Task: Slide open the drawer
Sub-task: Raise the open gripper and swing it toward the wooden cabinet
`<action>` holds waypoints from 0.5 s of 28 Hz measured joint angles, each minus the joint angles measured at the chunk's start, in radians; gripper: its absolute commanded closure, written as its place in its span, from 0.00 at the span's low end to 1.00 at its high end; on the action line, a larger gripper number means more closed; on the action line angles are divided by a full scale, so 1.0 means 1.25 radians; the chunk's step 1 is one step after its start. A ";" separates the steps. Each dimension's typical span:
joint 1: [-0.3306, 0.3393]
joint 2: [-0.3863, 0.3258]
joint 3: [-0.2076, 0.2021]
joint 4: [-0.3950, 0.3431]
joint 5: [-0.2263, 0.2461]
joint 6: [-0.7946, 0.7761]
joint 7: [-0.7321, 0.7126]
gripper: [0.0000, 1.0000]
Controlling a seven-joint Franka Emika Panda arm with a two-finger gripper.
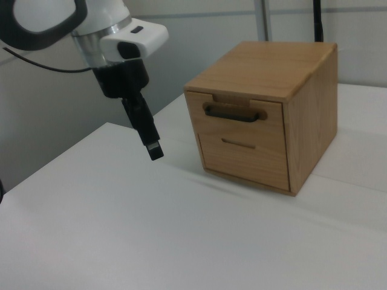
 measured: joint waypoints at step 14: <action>0.006 -0.218 0.000 -0.188 0.000 0.054 0.259 0.00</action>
